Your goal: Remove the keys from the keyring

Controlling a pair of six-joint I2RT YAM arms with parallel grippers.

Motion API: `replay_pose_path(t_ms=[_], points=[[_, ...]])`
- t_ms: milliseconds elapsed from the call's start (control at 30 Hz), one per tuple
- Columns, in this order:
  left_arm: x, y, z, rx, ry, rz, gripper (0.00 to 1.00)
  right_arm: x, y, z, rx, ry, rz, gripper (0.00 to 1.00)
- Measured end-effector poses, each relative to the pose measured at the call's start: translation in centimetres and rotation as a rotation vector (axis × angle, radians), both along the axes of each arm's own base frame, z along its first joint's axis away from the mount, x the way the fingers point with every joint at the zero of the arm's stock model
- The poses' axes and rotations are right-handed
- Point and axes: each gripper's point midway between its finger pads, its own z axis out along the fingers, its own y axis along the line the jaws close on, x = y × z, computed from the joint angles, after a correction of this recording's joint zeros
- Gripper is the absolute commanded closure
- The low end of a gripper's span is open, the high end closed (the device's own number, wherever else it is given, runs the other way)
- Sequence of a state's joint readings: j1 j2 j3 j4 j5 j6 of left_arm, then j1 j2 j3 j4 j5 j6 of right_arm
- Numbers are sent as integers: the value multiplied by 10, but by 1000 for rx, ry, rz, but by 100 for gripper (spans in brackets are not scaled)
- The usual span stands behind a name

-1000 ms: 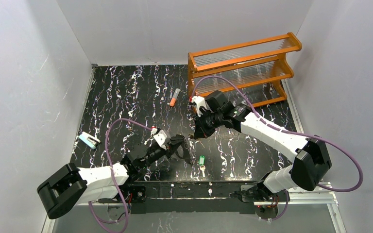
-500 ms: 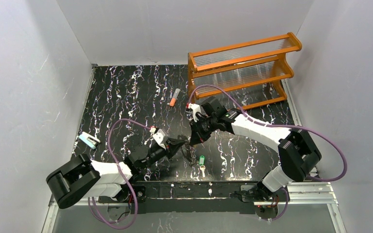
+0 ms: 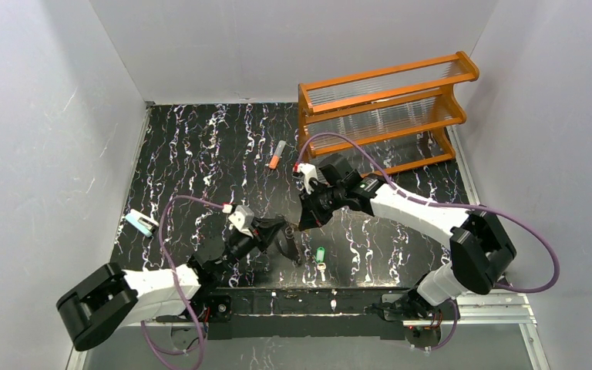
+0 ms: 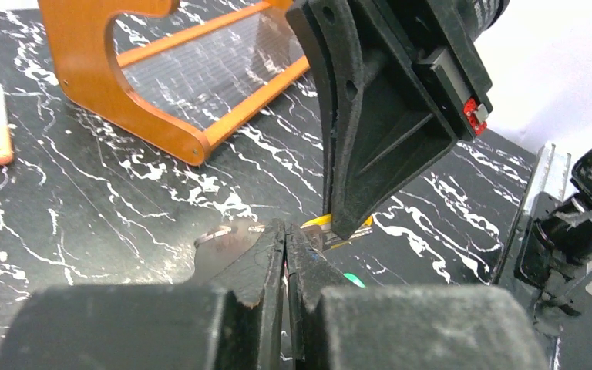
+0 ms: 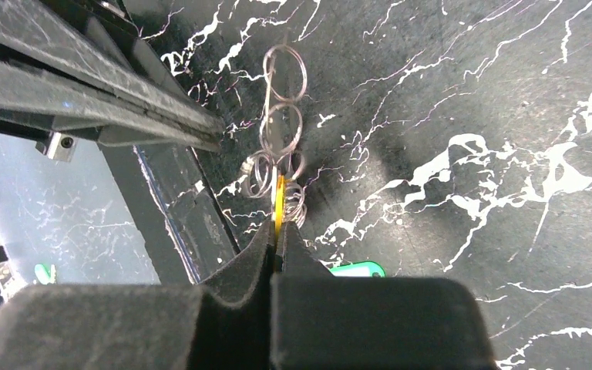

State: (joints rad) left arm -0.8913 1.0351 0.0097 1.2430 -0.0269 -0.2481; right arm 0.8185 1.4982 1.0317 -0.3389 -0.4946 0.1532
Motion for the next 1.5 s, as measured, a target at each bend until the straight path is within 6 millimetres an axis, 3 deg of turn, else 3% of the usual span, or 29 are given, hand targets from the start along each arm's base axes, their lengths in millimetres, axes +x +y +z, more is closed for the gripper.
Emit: replay_pose_path(t_ms=[133,300,433,800,967,1100,1267,1500], points=[[4,9,9,-14,-13,46,100,3,-2,9,11,-42,-8,99],[8,16,-2,23,18,89,84,7,-4,14,14,-80,-11,99],[6,17,-15,85,42,84,78,7,-5,14,10,-86,-6,99],[16,16,-22,194,94,120,50,26,-22,7,-87,-174,-70,99],[33,16,-5,226,122,186,36,39,-40,-3,-145,-210,-150,99],[46,27,8,255,160,259,25,44,-57,-15,-187,-228,-221,99],[55,55,29,284,196,375,12,44,-76,-37,-218,-240,-315,99],[50,107,87,261,139,555,2,42,-88,-56,-168,-255,-412,99]])
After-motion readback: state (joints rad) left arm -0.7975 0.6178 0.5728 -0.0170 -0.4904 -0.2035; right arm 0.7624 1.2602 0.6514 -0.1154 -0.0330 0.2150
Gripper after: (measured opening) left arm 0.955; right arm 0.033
